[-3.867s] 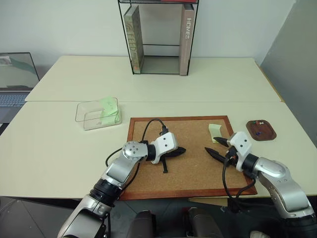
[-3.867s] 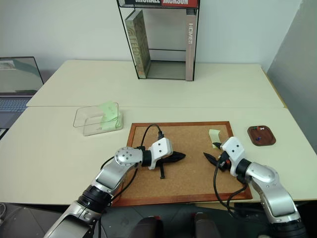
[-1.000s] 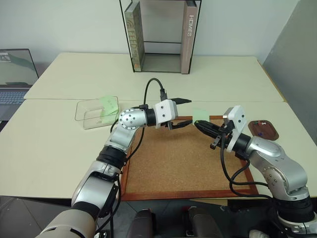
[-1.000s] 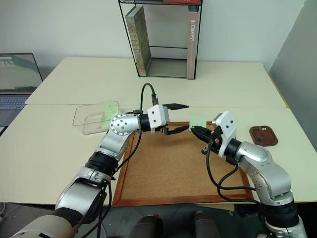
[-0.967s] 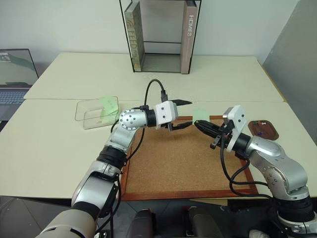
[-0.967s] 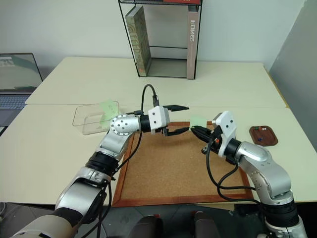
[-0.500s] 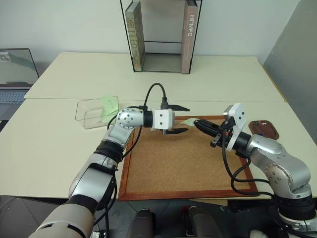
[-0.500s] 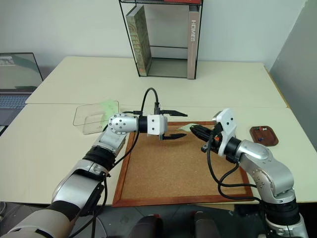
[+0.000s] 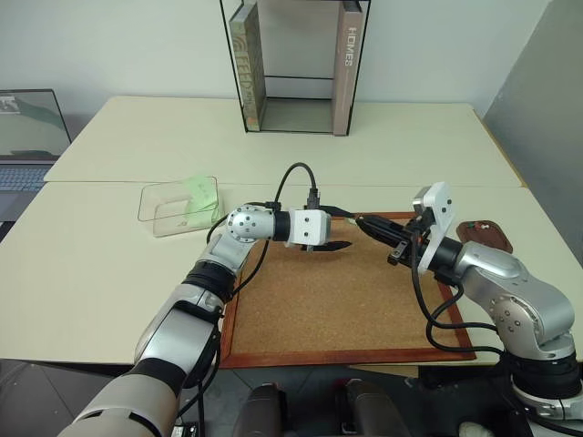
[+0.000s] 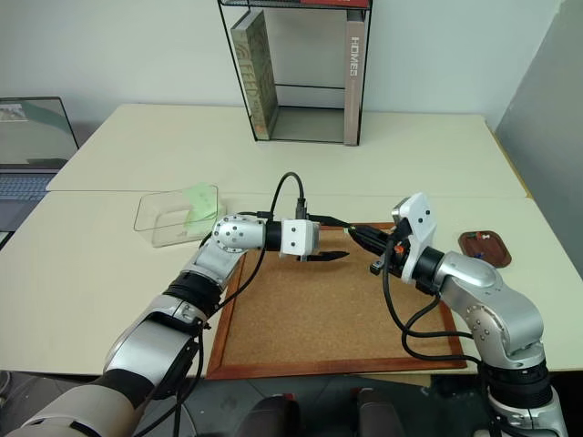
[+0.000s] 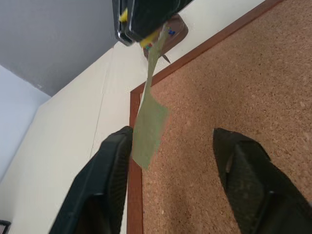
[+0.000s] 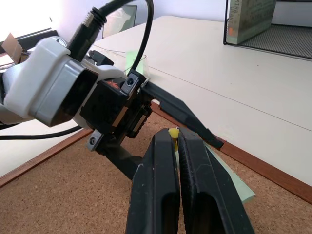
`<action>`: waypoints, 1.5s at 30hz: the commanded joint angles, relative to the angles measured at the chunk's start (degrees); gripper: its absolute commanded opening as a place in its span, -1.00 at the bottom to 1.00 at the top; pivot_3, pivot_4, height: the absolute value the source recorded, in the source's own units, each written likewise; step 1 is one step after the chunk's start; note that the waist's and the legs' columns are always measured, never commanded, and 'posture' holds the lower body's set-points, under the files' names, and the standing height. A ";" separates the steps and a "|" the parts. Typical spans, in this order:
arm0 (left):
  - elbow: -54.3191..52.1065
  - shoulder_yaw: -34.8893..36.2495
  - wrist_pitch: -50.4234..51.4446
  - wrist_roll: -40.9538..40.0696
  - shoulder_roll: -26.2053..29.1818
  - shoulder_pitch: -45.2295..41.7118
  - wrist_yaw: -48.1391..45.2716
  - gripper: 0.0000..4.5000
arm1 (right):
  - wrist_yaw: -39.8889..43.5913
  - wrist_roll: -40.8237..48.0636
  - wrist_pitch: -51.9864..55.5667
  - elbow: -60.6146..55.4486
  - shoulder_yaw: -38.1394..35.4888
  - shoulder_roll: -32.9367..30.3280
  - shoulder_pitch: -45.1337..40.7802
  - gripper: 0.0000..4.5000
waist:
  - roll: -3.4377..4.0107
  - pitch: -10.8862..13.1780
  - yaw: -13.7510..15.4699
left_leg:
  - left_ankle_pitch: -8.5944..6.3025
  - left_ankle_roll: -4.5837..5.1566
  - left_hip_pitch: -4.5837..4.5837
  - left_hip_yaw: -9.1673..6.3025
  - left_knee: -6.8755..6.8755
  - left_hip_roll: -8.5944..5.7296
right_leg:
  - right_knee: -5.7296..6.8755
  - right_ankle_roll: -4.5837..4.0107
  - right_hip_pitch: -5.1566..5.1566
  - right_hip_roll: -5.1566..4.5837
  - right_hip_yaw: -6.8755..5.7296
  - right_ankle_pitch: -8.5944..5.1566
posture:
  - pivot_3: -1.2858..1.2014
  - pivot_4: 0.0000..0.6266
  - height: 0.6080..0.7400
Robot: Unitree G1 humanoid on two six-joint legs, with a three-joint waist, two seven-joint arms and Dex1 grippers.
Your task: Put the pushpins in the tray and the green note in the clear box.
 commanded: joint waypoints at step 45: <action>-23.89 3.16 18.20 -7.58 3.00 11.15 -0.35 -0.99 | -10.52 -14.65 -13.22 28.69 -14.65 -8.64 3.47 -1.00 | 0.04 -0.03 -0.06 | 0.00 0.00 0.09 0.11 0.04 -0.03 | 0.12 -0.02 0.01 -0.04 0.12 0.01 | 0.03 -0.52 1.00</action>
